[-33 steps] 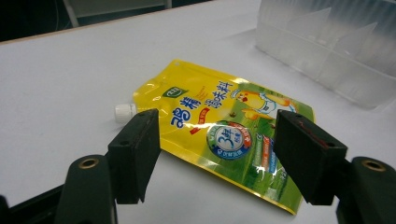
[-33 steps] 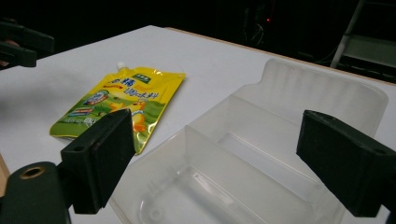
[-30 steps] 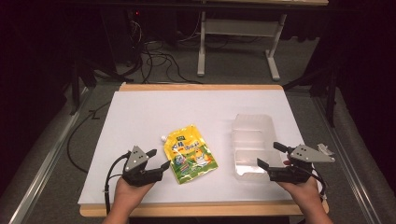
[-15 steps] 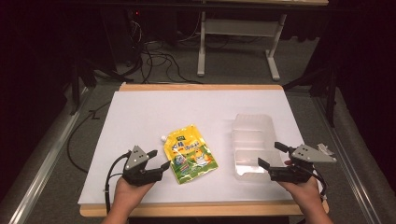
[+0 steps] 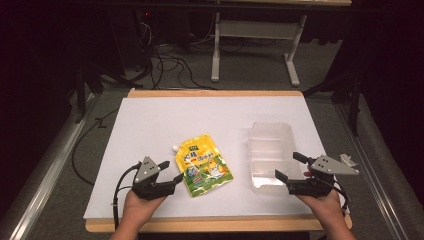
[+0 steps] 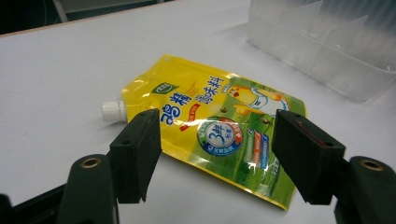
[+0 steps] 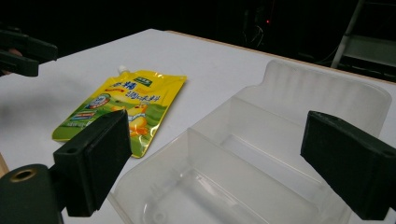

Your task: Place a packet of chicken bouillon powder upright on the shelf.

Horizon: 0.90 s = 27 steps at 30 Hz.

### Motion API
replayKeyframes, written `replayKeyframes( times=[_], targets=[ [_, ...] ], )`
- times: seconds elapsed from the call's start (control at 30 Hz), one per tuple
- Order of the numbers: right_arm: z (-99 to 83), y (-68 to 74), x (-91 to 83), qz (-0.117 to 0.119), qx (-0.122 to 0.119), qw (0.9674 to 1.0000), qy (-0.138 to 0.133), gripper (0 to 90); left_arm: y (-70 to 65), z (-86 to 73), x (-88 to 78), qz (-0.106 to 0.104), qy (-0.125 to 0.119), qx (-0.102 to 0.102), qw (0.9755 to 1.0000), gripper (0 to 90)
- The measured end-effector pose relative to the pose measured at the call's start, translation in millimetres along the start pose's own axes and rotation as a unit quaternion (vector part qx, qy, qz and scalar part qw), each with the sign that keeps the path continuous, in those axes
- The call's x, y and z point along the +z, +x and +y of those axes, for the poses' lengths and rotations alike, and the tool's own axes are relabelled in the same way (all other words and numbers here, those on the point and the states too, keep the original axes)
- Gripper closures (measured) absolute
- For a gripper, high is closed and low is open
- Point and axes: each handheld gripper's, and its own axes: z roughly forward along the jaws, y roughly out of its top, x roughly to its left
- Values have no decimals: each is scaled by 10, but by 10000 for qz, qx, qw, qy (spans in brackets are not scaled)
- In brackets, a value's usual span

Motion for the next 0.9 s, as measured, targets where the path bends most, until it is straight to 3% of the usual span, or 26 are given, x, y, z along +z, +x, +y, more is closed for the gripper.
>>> replayKeyframes(
  times=[0.27, 0.63, 0.9],
  targets=[
    [1, 8, 13, -34, -68, 10000, -10, 55, 28, -6, 25, 14, 44, -74, 10000, 318],
    [9, 40, 50, -130, -198, 9995, 208, 44, 144, -47, 137, 76, 224, -277, 9993, 308],
    [20, 52, 51, -51, -159, 9996, 221, 67, 240, -65, 230, 184, 337, -454, 9982, 309]
  ],
)
